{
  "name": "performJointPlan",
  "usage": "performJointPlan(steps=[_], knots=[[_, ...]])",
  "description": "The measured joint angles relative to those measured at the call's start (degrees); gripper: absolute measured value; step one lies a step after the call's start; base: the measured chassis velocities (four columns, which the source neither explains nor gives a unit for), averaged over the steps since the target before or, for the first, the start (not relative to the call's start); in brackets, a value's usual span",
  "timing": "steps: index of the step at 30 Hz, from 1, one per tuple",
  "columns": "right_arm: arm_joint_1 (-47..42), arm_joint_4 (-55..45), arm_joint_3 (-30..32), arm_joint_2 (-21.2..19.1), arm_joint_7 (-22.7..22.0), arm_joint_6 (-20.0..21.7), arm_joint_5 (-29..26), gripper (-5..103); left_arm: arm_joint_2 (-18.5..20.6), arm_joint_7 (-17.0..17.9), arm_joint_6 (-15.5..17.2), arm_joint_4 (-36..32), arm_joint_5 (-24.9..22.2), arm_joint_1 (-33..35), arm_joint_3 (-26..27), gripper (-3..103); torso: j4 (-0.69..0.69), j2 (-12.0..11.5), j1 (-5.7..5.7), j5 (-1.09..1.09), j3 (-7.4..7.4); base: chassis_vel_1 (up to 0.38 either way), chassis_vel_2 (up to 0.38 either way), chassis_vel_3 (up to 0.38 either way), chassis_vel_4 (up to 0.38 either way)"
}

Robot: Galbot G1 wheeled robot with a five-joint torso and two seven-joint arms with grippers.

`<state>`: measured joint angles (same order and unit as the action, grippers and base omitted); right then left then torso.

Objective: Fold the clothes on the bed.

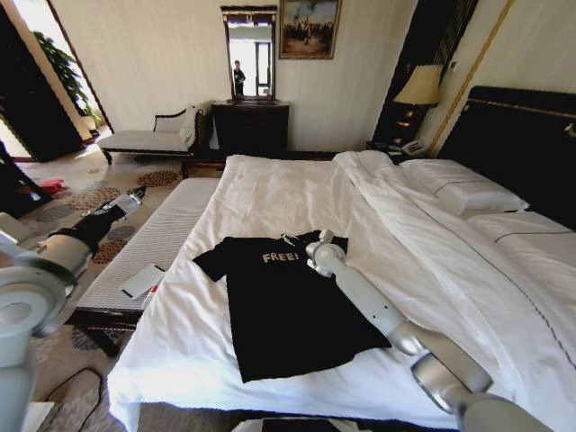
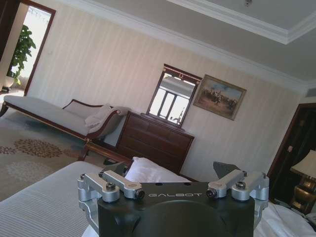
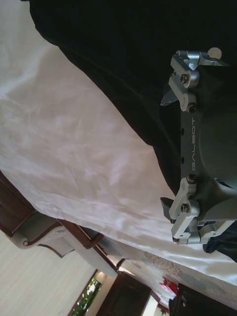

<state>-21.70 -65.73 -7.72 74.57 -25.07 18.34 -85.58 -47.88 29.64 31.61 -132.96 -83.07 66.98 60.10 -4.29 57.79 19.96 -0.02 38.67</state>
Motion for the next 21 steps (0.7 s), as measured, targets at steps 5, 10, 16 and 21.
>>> performJointPlan(steps=[5,10,16,21], knots=[[1.6,6.8,0.8,2.5,0.0,0.0,4.3,100,0.5,0.1,0.0,0.0,-0.4,-0.3,0.3,100,-0.03,0.0,0.01,0.01,0.01,0.0,0.0,0.0,0.0],[2.5,9.8,1.1,2.9,0.5,0.0,6.0,100,0.3,0.1,0.0,0.3,-0.5,-0.7,0.1,100,-0.04,0.0,0.0,0.01,0.01,0.0,0.0,0.0,0.0],[6.0,14.1,1.1,4.4,3.3,-0.6,6.6,100,0.1,0.1,-0.1,0.6,-0.3,-0.9,-0.3,100,-0.02,0.0,0.01,0.01,0.01,0.0,0.0,0.0,0.0],[9.3,18.3,0.7,6.6,5.5,-0.9,7.0,100,0.5,0.2,-0.1,0.4,-0.4,-0.6,0.4,100,-0.02,0.0,0.01,0.01,0.01,0.0,0.0,0.0,0.0]])
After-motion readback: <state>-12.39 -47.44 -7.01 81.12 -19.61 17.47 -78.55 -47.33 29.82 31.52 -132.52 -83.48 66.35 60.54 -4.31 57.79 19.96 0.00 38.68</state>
